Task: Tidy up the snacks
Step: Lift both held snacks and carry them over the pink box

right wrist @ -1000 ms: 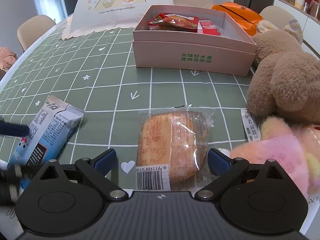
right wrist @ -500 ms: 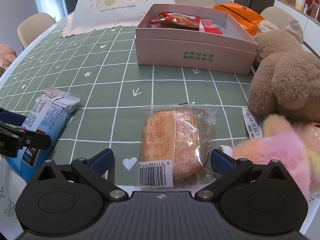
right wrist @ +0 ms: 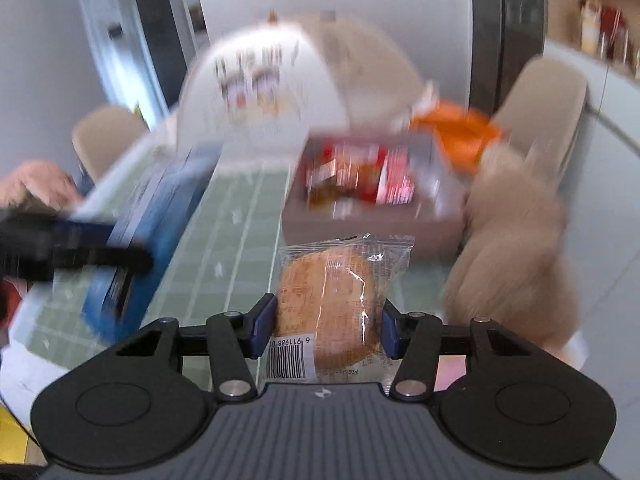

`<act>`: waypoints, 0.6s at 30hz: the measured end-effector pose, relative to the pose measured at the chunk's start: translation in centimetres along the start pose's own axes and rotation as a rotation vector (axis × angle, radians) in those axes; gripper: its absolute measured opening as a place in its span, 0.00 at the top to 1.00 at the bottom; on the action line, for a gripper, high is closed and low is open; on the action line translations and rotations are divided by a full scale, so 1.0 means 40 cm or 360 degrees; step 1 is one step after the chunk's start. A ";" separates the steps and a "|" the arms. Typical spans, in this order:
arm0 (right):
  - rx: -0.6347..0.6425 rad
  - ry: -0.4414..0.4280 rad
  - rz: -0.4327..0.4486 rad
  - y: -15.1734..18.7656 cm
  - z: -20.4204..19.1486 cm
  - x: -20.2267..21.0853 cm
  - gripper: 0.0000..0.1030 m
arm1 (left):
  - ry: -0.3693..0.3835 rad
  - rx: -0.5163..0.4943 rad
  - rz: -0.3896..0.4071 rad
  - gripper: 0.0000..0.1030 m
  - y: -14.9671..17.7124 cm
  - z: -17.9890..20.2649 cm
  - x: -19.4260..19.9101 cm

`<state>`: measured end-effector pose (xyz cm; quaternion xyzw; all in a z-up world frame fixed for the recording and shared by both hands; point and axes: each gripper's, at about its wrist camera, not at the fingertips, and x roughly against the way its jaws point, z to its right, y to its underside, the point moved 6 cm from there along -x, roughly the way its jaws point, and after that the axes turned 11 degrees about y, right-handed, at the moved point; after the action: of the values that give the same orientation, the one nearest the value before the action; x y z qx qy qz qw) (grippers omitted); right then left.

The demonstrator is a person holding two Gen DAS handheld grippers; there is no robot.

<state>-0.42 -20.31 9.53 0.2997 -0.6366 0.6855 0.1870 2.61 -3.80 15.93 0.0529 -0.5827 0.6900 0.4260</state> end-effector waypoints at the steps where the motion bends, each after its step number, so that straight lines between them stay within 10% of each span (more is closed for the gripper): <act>1: 0.0008 0.0018 0.0045 -0.027 0.011 0.022 0.50 | 0.0008 -0.0046 0.0068 0.18 -0.065 0.012 -0.002; 8: -0.0019 0.0120 0.0187 -0.105 0.059 0.069 0.50 | 0.0165 0.0140 0.0223 0.16 -0.349 -0.005 -0.193; 13: -0.0072 0.0164 0.0120 -0.086 0.073 0.031 0.50 | 0.0075 0.0388 -0.0028 0.22 -0.285 -0.148 -0.474; 18: -0.0147 0.0172 0.0021 -0.062 0.110 -0.010 0.50 | 0.0168 0.0639 -0.0020 0.23 -0.216 -0.226 -0.537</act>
<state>2.22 -24.29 11.22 0.2491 -0.6585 0.6717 0.2303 25.63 -7.78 7.41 0.1040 -0.4101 0.7914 0.4412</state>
